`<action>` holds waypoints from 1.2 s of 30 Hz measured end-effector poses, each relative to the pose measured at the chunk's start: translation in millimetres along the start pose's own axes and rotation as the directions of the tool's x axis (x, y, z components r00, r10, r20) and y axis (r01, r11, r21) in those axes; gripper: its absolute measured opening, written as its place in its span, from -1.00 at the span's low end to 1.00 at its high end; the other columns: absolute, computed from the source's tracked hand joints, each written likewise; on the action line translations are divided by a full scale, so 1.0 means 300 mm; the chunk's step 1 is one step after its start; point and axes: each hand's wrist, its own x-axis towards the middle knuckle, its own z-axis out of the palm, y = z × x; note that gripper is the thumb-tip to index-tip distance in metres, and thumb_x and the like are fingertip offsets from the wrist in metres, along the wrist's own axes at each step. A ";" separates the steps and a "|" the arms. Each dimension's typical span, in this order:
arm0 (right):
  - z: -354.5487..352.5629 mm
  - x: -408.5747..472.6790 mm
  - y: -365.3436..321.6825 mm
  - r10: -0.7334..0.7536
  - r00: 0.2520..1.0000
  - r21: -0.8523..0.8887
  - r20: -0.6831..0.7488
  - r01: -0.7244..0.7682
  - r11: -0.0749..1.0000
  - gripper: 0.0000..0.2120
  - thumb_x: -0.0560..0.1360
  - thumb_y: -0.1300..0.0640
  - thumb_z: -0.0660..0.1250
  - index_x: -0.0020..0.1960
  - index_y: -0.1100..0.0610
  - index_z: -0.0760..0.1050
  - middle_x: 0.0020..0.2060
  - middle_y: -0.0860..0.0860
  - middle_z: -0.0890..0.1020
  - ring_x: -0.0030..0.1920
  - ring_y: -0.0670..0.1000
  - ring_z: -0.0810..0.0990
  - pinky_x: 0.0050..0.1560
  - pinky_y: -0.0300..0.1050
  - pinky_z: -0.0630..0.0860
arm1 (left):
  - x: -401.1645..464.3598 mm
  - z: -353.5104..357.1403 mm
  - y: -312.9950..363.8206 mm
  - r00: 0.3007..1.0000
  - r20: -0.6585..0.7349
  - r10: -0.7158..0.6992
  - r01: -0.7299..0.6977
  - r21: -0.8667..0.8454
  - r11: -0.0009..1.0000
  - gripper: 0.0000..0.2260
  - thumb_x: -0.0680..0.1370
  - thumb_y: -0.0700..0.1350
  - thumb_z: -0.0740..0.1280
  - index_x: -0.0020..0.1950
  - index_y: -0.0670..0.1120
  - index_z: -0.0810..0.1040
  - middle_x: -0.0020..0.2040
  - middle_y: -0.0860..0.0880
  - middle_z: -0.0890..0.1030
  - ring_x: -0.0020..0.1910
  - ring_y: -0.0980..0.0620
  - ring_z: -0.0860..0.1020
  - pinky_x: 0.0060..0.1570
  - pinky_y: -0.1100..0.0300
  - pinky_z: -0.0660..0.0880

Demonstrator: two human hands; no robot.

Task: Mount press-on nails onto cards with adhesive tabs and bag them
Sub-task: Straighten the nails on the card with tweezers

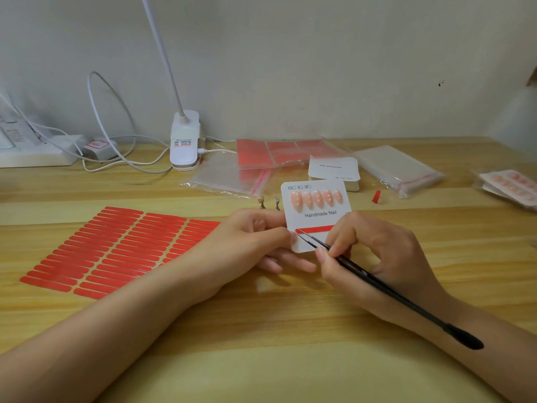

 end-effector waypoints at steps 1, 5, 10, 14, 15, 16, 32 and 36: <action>0.001 0.000 0.000 -0.006 1.000 -0.003 0.000 0.006 1.000 -0.86 0.37 0.19 0.31 -0.33 0.22 0.44 -0.45 0.04 0.51 -0.42 -0.04 0.48 -0.39 -0.23 0.41 | 0.000 0.000 0.000 1.000 0.000 -0.002 0.002 -0.001 1.000 -0.79 0.54 -0.27 0.20 0.02 -0.12 0.61 -0.07 0.06 0.69 -0.12 0.06 0.67 -0.40 0.46 0.44; 0.002 -0.001 0.001 -0.012 1.000 0.001 -0.008 0.012 1.000 -0.86 0.36 0.20 0.32 -0.34 0.22 0.44 -0.45 0.04 0.52 -0.42 -0.03 0.48 -0.39 -0.24 0.41 | 0.002 -0.001 -0.002 1.000 -0.004 -0.004 0.004 0.005 1.000 -0.80 0.54 -0.28 0.20 0.03 -0.16 0.60 -0.07 0.05 0.69 -0.12 0.05 0.67 -0.40 0.45 0.44; 0.001 0.000 0.006 -0.019 1.000 -0.014 -0.009 0.018 1.000 -0.86 0.37 0.21 0.31 -0.33 0.23 0.44 -0.46 0.06 0.52 -0.46 0.03 0.50 -0.42 -0.16 0.42 | 0.000 -0.001 -0.001 1.000 -0.005 -0.006 0.006 0.007 1.000 -0.79 0.55 -0.27 0.19 0.06 -0.13 0.60 -0.04 0.05 0.69 -0.12 0.05 0.67 -0.39 0.45 0.45; 0.003 -0.001 0.008 -0.025 1.000 -0.024 -0.016 0.025 0.999 -0.86 0.37 0.23 0.31 -0.34 0.24 0.43 -0.46 0.06 0.51 -0.46 0.02 0.49 -0.41 -0.17 0.41 | 0.000 0.000 0.000 1.000 -0.007 -0.002 0.002 0.009 1.000 -0.77 0.55 -0.28 0.18 0.03 -0.09 0.61 -0.05 0.06 0.69 -0.12 0.06 0.67 -0.40 0.46 0.45; 0.003 -0.002 0.008 -0.028 0.999 -0.028 -0.016 0.028 0.999 -0.86 0.37 0.23 0.31 -0.34 0.24 0.43 -0.46 0.05 0.51 -0.46 0.02 0.49 -0.41 -0.17 0.41 | 0.000 0.000 0.000 1.000 -0.008 0.000 0.000 0.008 1.000 -0.77 0.55 -0.28 0.18 0.02 -0.09 0.61 -0.05 0.06 0.69 -0.12 0.06 0.67 -0.40 0.47 0.45; 0.003 -0.003 0.007 -0.029 0.999 -0.029 -0.016 0.029 0.999 -0.86 0.37 0.24 0.31 -0.34 0.23 0.42 -0.46 0.05 0.51 -0.46 0.02 0.50 -0.41 -0.18 0.42 | 0.000 0.001 0.000 1.000 -0.007 0.001 -0.001 0.007 1.000 -0.77 0.55 -0.28 0.18 0.02 -0.09 0.61 -0.05 0.06 0.69 -0.12 0.05 0.67 -0.40 0.46 0.44; -0.003 -0.001 -0.006 0.065 0.997 0.004 -0.044 -0.065 0.998 -0.84 0.37 0.17 0.26 -0.33 0.22 0.39 -0.45 0.04 0.51 -0.42 0.01 0.48 -0.40 -0.18 0.41 | 0.000 -0.003 -0.003 1.000 -0.007 0.006 -0.006 -0.006 1.000 -0.76 0.56 -0.28 0.18 0.01 -0.08 0.61 -0.03 0.05 0.69 -0.12 0.04 0.67 -0.40 0.45 0.45; -0.003 0.001 -0.008 0.070 0.996 0.026 -0.056 -0.068 0.997 -0.84 0.36 0.18 0.27 -0.34 0.22 0.38 -0.45 0.03 0.51 -0.41 0.01 0.48 -0.39 -0.19 0.41 | 0.000 -0.004 -0.004 1.000 -0.002 0.009 -0.009 -0.007 1.000 -0.77 0.56 -0.27 0.18 0.01 -0.08 0.62 -0.03 0.05 0.69 -0.12 0.04 0.67 -0.38 0.44 0.45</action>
